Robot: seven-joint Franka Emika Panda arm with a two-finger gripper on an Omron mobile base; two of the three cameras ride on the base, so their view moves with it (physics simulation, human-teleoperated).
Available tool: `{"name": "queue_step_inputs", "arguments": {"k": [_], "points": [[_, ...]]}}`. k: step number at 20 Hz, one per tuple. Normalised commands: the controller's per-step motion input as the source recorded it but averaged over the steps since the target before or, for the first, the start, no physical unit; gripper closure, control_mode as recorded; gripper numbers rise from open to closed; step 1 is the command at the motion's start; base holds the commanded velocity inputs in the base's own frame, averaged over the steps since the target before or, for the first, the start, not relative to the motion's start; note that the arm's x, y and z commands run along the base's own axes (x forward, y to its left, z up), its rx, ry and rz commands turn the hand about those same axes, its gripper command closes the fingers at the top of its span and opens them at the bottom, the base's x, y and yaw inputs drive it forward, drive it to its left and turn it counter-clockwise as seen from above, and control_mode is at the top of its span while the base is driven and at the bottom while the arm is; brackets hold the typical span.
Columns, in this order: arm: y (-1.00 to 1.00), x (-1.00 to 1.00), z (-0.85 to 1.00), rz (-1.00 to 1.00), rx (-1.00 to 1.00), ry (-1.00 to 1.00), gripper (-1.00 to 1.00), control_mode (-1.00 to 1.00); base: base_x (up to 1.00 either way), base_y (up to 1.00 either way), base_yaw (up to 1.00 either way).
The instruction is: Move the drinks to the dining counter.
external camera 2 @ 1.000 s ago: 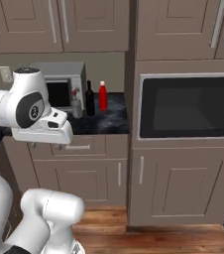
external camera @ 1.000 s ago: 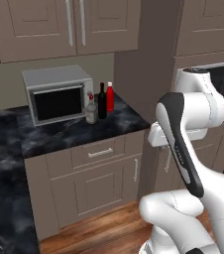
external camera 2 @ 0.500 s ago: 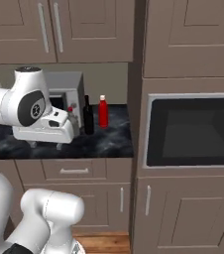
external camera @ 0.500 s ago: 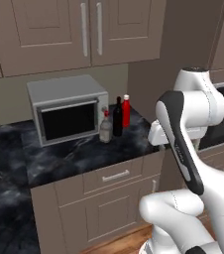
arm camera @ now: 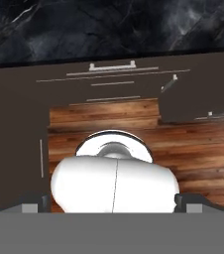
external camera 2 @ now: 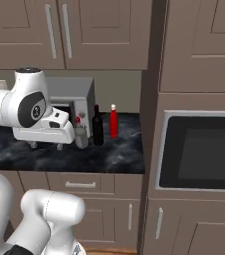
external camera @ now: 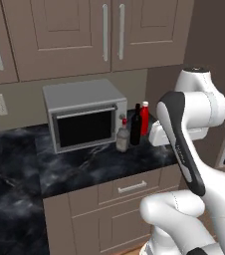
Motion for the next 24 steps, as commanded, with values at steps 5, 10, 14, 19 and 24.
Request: {"name": "queue_step_inputs", "arguments": {"k": [5,10,14,19,24], "points": [[0.00,0.00,0.00,0.00,0.00,0.00,-1.00,1.00,0.30,0.12,0.09],[0.00,0.00,0.00,0.00,0.00,0.00,-1.00,1.00,0.23,0.12,0.14],[0.00,0.00,0.00,0.00,0.00,0.00,-1.00,1.00,0.23,0.00,0.20],[0.00,0.00,0.00,0.00,0.00,0.00,-1.00,1.00,0.50,0.00,0.15],[0.00,0.00,0.00,0.00,0.00,0.00,-1.00,1.00,0.60,0.00,0.10]]}}
